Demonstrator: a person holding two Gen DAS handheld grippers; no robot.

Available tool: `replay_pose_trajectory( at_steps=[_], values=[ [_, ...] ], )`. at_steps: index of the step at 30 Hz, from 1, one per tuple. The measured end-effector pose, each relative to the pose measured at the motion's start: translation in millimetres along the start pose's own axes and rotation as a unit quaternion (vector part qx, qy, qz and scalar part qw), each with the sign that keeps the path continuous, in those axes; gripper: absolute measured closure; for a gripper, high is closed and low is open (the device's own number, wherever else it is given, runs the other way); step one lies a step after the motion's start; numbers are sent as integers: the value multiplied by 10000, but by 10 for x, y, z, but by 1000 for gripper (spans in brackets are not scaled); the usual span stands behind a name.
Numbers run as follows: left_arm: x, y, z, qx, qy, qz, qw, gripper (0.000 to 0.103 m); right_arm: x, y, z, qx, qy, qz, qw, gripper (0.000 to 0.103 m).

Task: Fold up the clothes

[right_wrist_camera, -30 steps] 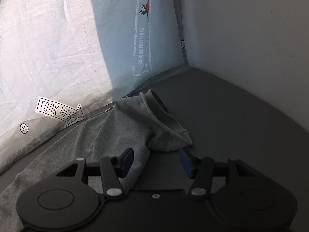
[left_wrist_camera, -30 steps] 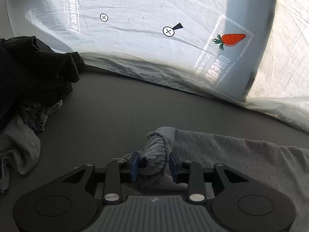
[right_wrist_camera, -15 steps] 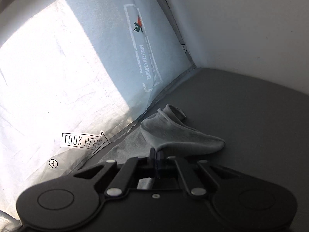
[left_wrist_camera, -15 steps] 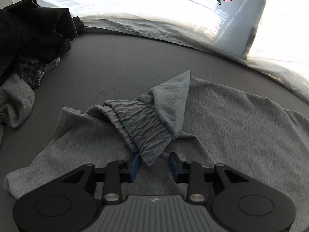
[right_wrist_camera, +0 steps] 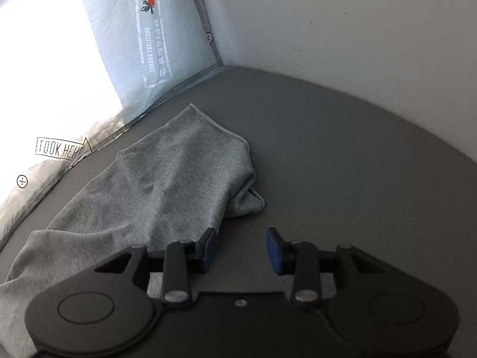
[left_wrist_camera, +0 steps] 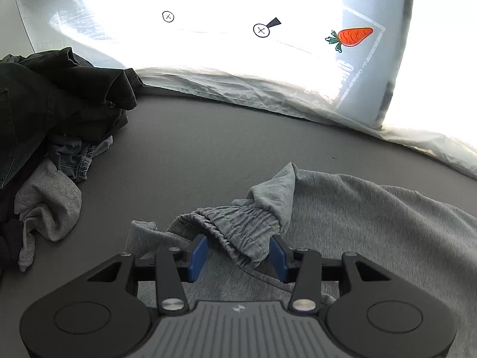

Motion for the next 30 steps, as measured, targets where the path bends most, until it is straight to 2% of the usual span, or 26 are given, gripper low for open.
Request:
replay_pose_trajectory(
  at_steps=[3, 6, 11, 12, 13, 14, 16, 17, 19, 20, 22, 25, 26, 28, 29, 30],
  values=[
    [18, -66, -24, 61, 13, 85, 9999, 55, -135, -34, -108, 35, -142, 155, 9998, 66],
    [44, -175, -23, -71, 5, 108, 9999, 55, -363, 23, -177, 457, -163, 437, 9979, 69],
    [41, -328, 39, -369, 81, 116, 9992, 55, -481, 64, -156, 849, 44, 204, 9962, 69],
    [34, -346, 49, -369, 110, 119, 9992, 55, -482, 85, -159, 996, 33, 169, 9949, 85],
    [25, -358, 55, -365, 136, 127, 9992, 55, -501, 107, -182, 1139, 54, 79, 9934, 96],
    [20, -371, 57, -360, 156, 138, 9991, 55, -510, 123, -209, 1287, 43, 27, 9917, 99],
    [23, -399, 50, -369, 160, 154, 9991, 55, -441, 118, -298, 1646, -268, 260, 9857, 100],
    [32, -412, 44, -383, 142, 151, 9991, 55, -389, 108, -365, 1931, -552, 567, 9780, 100],
    [45, -427, 36, -397, 111, 155, 9990, 55, -293, 65, -465, 2271, -917, 885, 9655, 100],
    [49, -429, 35, -401, 104, 160, 9990, 55, -256, 30, -495, 2360, -1005, 962, 9617, 99],
    [39, -426, 48, -379, 124, 163, 9991, 55, -299, -22, -441, 2468, -848, 1113, 9589, 99],
    [15, -414, 83, -328, 208, 175, 9991, 55, -442, -61, -239, 2640, -348, 1329, 9547, 96],
    [23, -410, 91, -359, 206, 165, 9990, 55, -478, -65, -156, 2674, -193, 1409, 9530, 92],
    [43, -400, 104, -436, 194, 141, 9988, 55, -425, -60, 1, 2532, -151, 1572, 9544, 75],
    [54, -386, 109, -459, 183, 117, 9987, 54, -402, -61, 55, 2411, -156, 1612, 9569, 62],
    [65, -370, 114, -479, 171, 90, 9987, 54, -371, -68, 106, 2199, -188, 1604, 9621, 56]
  ],
)
Point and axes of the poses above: each gripper's, at about its wrist camera, not at the fingertips, and x roughly against the way its jaws point, y to its left, z to its underside, the point moved 5 cm from there along -x, roughly the way its jaws point, and after that the axes turned 3 degrees about z, right-handed, at the moved point
